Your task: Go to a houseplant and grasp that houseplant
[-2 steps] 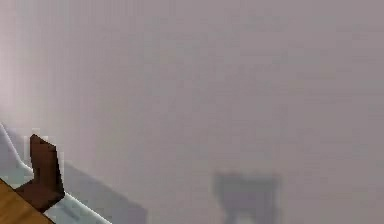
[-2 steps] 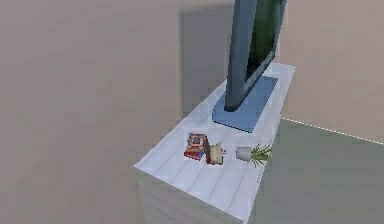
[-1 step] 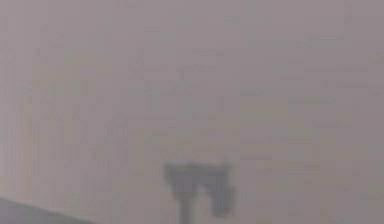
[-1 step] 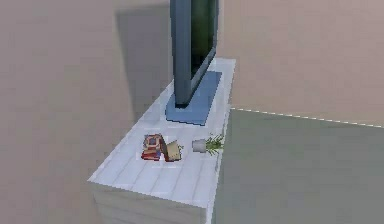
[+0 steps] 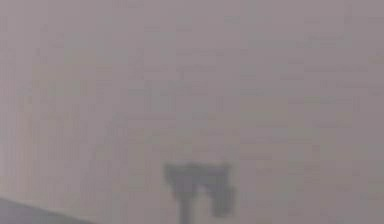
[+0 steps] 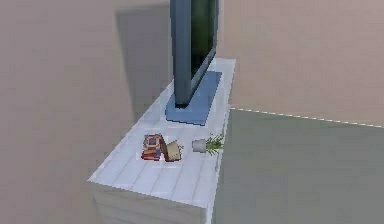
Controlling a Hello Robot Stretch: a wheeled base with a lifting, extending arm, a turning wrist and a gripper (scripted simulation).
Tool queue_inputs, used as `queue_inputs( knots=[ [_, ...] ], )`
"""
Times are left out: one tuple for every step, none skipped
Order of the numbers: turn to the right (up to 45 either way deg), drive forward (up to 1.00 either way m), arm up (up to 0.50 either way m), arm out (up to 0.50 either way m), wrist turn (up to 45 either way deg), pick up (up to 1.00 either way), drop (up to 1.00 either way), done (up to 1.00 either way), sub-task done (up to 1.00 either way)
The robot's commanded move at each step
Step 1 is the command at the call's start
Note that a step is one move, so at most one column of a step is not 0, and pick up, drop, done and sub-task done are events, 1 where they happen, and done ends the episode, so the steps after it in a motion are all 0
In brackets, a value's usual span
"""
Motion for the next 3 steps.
queue_inputs(
  knots=[
    [0.0,0.0,0.38,0.0,0.0,0.0,0.0,0.0,0.0],
    [0.0,0.0,0.0,0.42,0.0,0.0,0.0,0.0,0.0],
    [0.0,0.0,0.0,0.0,45.0,0.0,0.0,0.0,0.0]
  ],
)
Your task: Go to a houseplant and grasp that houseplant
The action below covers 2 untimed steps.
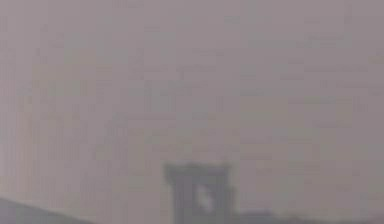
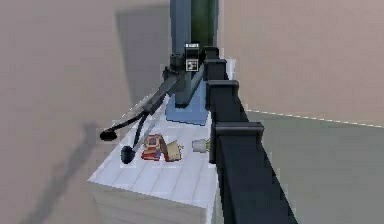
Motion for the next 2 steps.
queue_inputs(
  knots=[
    [0.0,0.0,0.0,0.0,45.0,0.0,0.0,0.0,0.0],
    [0.0,0.0,0.0,0.0,45.0,0.0,0.0,0.0,0.0]
  ],
)
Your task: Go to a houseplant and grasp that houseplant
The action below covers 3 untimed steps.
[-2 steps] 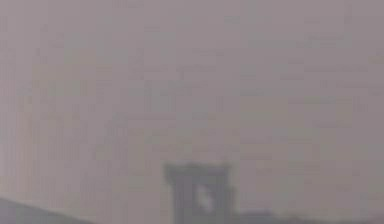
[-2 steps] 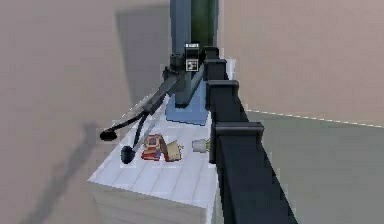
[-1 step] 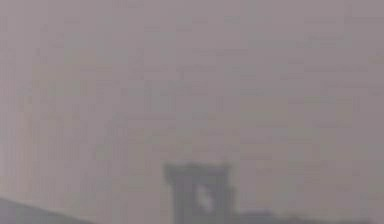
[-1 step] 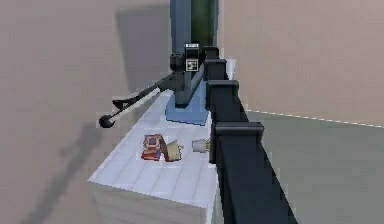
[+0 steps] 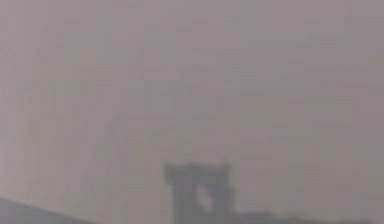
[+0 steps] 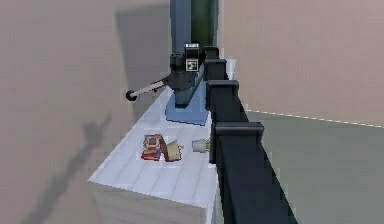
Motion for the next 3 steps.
queue_inputs(
  knots=[
    [0.0,0.0,0.0,0.0,45.0,0.0,0.0,0.0,0.0],
    [0.0,0.0,0.0,0.0,9.0,0.0,0.0,0.0,0.0],
    [0.0,0.0,-0.3,0.0,0.0,0.0,0.0,0.0,0.0]
  ],
)
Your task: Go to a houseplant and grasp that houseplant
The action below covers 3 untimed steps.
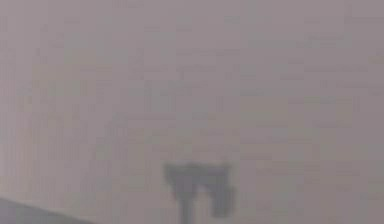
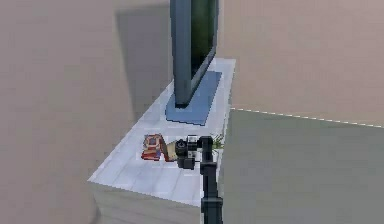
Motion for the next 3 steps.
queue_inputs(
  knots=[
    [0.0,0.0,0.0,0.0,0.0,1.0,0.0,0.0,0.0],
    [0.0,0.0,0.1,0.0,0.0,0.0,0.0,0.0,0.0],
    [0.0,0.0,0.0,0.0,0.0,0.0,0.0,1.0,0.0]
  ],
)
